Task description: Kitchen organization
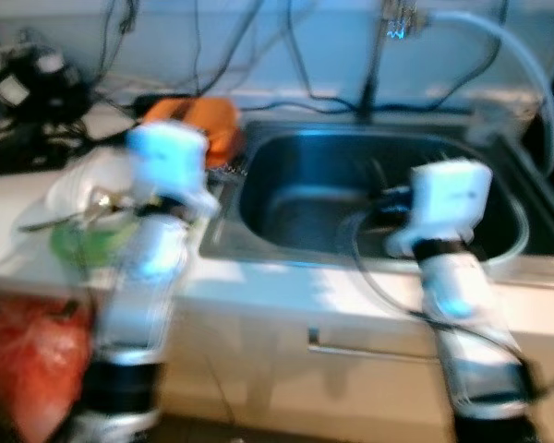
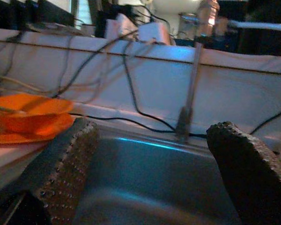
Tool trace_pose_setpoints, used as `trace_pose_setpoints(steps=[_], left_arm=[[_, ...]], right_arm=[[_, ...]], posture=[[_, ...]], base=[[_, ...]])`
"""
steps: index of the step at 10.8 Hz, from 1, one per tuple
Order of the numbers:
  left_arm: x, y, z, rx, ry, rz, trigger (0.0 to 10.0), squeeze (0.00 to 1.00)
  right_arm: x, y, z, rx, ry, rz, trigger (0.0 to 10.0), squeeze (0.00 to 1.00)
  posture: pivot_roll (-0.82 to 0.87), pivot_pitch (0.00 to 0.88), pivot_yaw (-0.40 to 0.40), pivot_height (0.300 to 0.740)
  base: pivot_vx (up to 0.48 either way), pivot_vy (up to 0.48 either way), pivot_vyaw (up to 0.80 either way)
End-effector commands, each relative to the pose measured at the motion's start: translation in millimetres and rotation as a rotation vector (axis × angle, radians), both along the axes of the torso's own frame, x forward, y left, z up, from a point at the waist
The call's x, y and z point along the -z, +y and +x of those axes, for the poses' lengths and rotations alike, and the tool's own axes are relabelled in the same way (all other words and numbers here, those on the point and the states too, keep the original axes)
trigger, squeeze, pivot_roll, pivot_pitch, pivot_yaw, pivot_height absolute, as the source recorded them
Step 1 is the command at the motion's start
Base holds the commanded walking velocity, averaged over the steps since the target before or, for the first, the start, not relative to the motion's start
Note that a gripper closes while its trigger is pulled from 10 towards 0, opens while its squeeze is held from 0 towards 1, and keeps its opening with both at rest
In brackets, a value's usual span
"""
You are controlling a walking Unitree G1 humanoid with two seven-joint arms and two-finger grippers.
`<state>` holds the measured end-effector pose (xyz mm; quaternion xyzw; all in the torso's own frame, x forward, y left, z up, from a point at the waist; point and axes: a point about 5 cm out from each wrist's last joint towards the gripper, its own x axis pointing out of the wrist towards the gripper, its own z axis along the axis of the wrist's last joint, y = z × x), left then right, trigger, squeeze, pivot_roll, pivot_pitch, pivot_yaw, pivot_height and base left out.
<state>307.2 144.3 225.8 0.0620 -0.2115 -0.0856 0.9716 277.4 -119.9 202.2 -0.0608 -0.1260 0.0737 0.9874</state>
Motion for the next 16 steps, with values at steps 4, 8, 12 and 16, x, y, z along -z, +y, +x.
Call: trace_pose_setpoints(steps=[4, 8, 12, 16], left_arm=[[2.8, -2.7, 0.6, -0.035, 0.016, 0.018, 10.0, 0.00], [12.8, 7.1, 3.7, -0.102, 0.081, 0.026, 10.0, 0.00], [15.7, 8.0, 4.6, -0.107, 0.105, 0.017, 10.0, 0.00], [19.0, 6.8, 3.8, -0.091, 0.122, 0.016, 10.0, 0.00]], right_arm=[[1.9, -6.4, -2.2, 0.022, 0.009, -0.010, 10.0, 0.00], [5.4, -1.3, -2.9, -0.014, 0.032, -0.005, 10.0, 0.00], [8.0, -1.3, -4.7, -0.011, 0.042, -0.003, 10.0, 0.00], [8.4, -1.3, -4.6, -0.010, 0.043, -0.006, 10.0, 0.00]], posture=[[-0.06, 0.000, 0.057, 0.740], [-0.05, 0.000, 0.062, 0.740], [-0.05, 0.000, 0.067, 0.740], [-0.05, 0.000, 0.067, 0.740]], base=[[0.000, 0.000, 0.00], [0.000, 0.000, 0.00], [0.000, 0.000, 0.00], [0.000, 0.000, 0.00]])
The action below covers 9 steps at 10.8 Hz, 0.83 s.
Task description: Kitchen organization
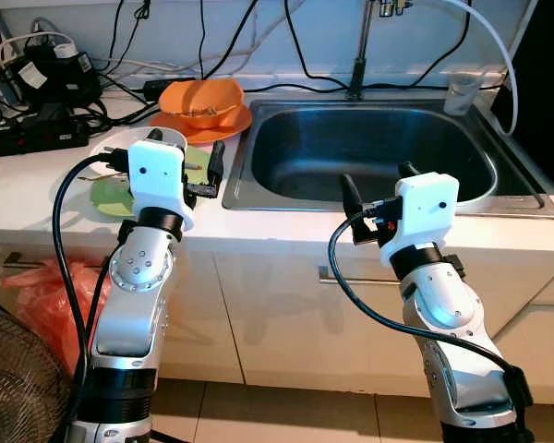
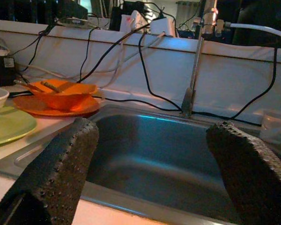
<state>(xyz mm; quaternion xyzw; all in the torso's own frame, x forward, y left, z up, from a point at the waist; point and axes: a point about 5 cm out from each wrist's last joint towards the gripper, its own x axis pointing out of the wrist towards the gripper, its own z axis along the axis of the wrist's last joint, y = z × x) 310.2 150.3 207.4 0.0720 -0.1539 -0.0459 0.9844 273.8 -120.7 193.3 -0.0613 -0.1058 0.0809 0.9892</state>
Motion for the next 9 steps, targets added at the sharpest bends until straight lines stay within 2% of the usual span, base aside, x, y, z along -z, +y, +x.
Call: trace_pose_setpoints(steps=[1, 4, 8, 9], left_arm=[[-1.7, 1.4, 1.4, 0.003, 0.004, 0.000, 10.0, 0.00], [-9.9, 3.2, 2.2, -0.011, -0.022, -0.010, 10.0, 0.00], [-8.2, 3.7, 1.1, -0.014, -0.017, -0.022, 10.0, 0.00], [-9.9, 2.3, -0.4, -0.004, -0.038, -0.023, 10.0, 0.00]], right_arm=[[-0.8, -0.5, -0.8, -0.001, -0.001, -0.003, 10.0, 0.00], [-9.2, 6.7, -2.8, -0.056, -0.041, -0.016, 10.0, 0.00], [-8.0, 9.2, -3.9, -0.082, -0.034, -0.019, 10.0, 0.00], [-7.3, 9.8, -4.2, -0.084, -0.030, -0.018, 10.0, 0.00]], posture=[[-0.05, 0.000, 0.067, 0.740], [-0.05, 0.000, 0.064, 0.740], [-0.05, 0.000, 0.061, 0.740], [-0.05, 0.000, 0.062, 0.740]], base=[[0.390, 0.000, 0.00], [0.399, 0.000, 0.00], [0.403, 0.000, 0.00], [0.000, 0.000, 0.00]])
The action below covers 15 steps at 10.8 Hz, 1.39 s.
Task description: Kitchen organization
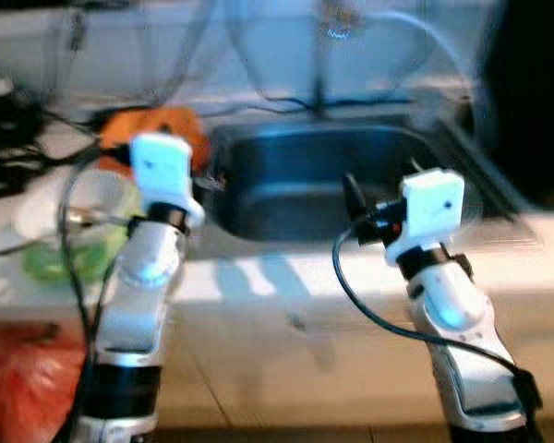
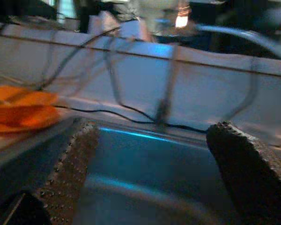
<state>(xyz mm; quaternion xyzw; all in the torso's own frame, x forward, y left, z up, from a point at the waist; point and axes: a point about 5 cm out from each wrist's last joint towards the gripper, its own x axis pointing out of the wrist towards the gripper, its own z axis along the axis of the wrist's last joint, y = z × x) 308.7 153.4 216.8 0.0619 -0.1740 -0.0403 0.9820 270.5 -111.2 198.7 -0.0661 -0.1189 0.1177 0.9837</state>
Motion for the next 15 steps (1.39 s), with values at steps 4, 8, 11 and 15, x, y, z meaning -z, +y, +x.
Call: trace_pose_setpoints(steps=[4, 8, 11, 15], left_arm=[[3.3, -1.3, -0.6, 0.005, 0.020, 0.000, 10.0, 0.00], [6.9, 5.7, -0.1, -0.062, 0.036, 0.035, 10.0, 0.00], [10.7, 4.1, 0.8, -0.045, 0.058, 0.031, 10.0, 0.00], [12.8, 2.9, 0.8, -0.044, 0.070, 0.034, 10.0, 0.00]], right_arm=[[0.3, 0.5, -2.6, -0.012, 0.002, -0.001, 10.0, 0.00], [0.2, 1.8, -3.1, -0.021, 0.000, 0.000, 10.0, 0.00], [0.6, 1.9, -3.0, -0.016, -0.004, -0.015, 10.0, 0.00], [2.2, -0.6, -2.0, 0.007, 0.002, -0.024, 10.0, 0.00]], posture=[[-0.05, 0.000, 0.064, 0.740], [-0.05, 0.000, 0.063, 0.740], [-0.05, 0.000, 0.065, 0.740], [-0.05, 0.000, 0.065, 0.740]], base=[[0.000, 0.000, 0.00], [0.000, 0.000, 0.00], [0.000, 0.000, 0.27], [0.000, 0.000, 0.51]])
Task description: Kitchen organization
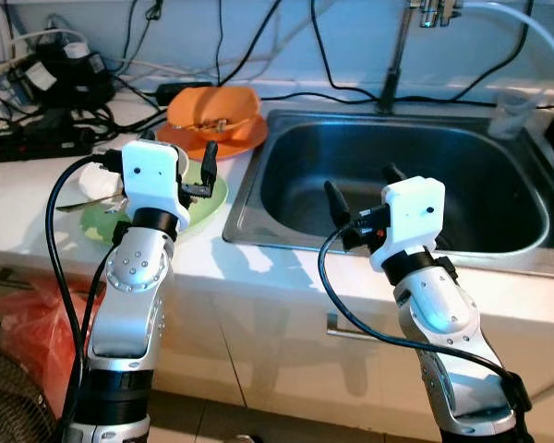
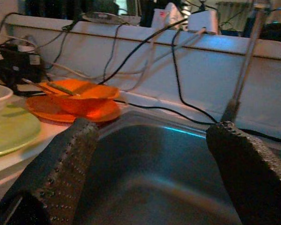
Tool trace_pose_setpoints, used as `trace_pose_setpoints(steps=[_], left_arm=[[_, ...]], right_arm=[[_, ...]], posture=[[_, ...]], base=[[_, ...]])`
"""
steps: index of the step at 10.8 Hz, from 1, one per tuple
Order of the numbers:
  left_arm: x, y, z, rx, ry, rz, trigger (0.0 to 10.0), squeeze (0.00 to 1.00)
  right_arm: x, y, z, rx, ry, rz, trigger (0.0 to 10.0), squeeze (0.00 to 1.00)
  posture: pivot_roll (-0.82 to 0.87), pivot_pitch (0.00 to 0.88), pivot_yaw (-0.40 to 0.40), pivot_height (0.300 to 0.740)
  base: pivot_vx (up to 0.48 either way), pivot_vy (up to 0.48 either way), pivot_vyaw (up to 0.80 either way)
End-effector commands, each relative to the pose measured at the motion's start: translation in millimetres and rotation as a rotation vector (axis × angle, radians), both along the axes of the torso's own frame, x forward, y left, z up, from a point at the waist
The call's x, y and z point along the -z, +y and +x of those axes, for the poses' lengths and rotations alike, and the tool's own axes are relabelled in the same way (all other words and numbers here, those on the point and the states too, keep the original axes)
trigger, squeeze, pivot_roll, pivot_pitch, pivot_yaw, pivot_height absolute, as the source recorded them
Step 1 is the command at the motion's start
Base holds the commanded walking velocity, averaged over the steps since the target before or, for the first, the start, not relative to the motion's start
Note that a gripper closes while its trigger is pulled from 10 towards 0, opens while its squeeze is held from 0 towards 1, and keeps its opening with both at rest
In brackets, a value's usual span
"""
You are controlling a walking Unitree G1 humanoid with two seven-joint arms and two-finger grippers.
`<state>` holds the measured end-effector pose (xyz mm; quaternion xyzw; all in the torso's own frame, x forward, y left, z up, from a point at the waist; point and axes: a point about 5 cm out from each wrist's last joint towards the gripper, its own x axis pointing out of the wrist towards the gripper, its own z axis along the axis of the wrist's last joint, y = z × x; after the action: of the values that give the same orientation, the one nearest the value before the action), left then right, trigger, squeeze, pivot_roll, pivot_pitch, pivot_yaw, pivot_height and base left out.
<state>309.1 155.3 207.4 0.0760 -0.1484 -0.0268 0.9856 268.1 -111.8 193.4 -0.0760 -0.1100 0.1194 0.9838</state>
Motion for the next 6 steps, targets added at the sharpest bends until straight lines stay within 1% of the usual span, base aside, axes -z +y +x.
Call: trace_pose_setpoints(steps=[1, 4, 5, 6], left_arm=[[4.1, 0.7, 0.4, -0.009, 0.024, 0.011, 10.0, 0.00], [13.4, 0.1, 0.6, -0.006, 0.051, 0.035, 10.0, 0.00], [18.5, 2.6, -1.1, -0.013, 0.055, 0.049, 10.0, 0.00], [23.9, 6.5, -3.5, -0.027, 0.058, 0.064, 10.0, 0.00]], right_arm=[[-3.0, -0.9, 0.8, 0.013, -0.012, -0.003, 10.0, 0.00], [-3.1, 1.3, 0.8, -0.004, 0.002, 0.023, 10.0, 0.00], [-0.5, 4.2, 1.0, -0.039, 0.040, 0.051, 10.0, 0.00], [5.7, 7.8, 0.7, -0.089, 0.107, 0.113, 10.0, 0.00]], posture=[[-0.05, 0.000, 0.065, 0.740], [-0.05, 0.000, 0.066, 0.740], [-0.05, 0.000, 0.064, 0.740], [-0.05, 0.000, 0.061, 0.740]], base=[[0.000, 0.000, 0.00], [0.000, 0.000, 0.00], [0.000, 0.000, 0.00], [0.000, 0.000, 0.00]])
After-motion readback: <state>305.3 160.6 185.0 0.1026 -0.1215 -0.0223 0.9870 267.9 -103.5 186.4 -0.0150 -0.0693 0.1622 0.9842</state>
